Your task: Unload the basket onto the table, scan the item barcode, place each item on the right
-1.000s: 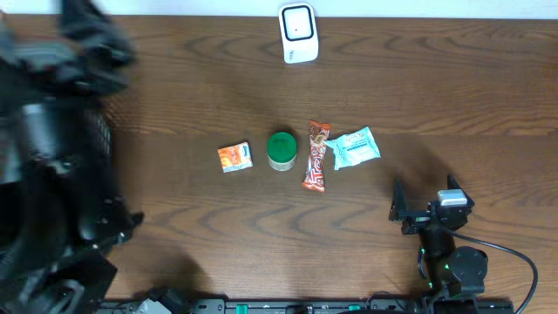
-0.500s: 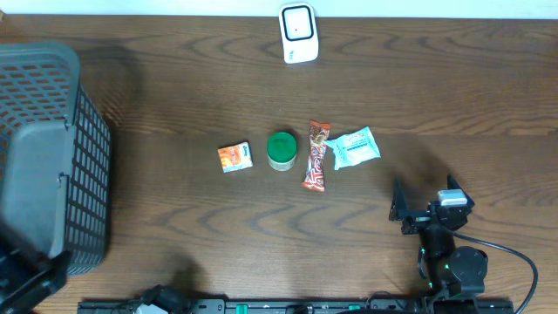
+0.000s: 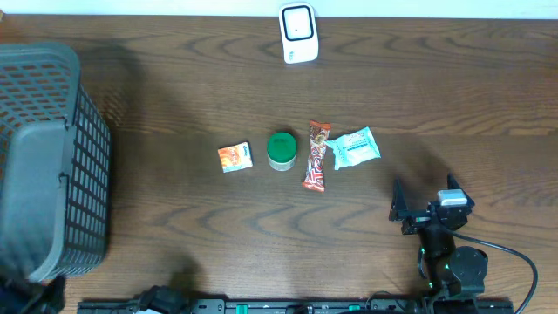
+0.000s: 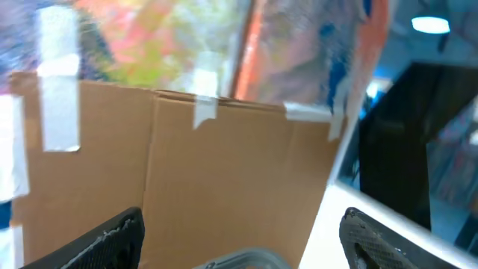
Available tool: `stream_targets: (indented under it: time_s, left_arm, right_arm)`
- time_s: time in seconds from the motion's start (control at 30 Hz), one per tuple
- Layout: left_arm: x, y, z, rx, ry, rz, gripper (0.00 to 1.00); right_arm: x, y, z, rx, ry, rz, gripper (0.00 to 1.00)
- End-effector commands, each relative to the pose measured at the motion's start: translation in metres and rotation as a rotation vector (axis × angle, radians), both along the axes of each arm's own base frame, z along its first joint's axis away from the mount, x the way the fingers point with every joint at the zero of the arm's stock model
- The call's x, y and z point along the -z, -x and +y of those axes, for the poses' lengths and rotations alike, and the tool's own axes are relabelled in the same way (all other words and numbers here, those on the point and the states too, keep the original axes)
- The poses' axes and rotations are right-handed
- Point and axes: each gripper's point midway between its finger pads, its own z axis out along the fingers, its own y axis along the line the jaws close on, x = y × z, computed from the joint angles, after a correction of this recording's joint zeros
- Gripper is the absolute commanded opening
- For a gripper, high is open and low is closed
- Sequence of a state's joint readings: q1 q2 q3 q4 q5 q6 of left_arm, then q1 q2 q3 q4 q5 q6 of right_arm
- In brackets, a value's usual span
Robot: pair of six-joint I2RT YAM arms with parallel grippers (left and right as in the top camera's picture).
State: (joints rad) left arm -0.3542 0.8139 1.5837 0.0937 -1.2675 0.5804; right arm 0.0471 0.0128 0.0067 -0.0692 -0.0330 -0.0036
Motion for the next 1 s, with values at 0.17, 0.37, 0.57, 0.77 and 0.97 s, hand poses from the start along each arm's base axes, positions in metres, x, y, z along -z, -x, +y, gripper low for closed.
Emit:
stream_targets:
  time_s: [0.17,0.37,0.57,0.77,0.97]
  left_arm:
    - [-0.013,0.006,0.003,-0.008,0.022,-0.124,0.84]
    - [0.007,-0.044,-0.027,0.155,-0.170,0.111,0.84]
    - [0.023,-0.043,-0.016,0.077,-0.193,0.151,0.84]
    - [0.055,-0.012,-0.003,0.041,-0.172,0.084,0.84]
    - [0.075,0.012,-0.015,0.159,-0.186,0.013,0.84]
  right_arm:
    - [0.000,0.001,0.004,-0.015,-0.014,0.001,0.99]
    - [0.000,0.001,0.004,-0.015,-0.014,0.001,0.99]
    - [0.000,0.000,0.004,-0.015,-0.014,0.000,0.99]
    - [0.000,0.001,0.005,-0.019,-0.019,0.002,0.99]
    - [-0.027,0.010,0.045,-0.255,-0.272,-0.042,0.99]
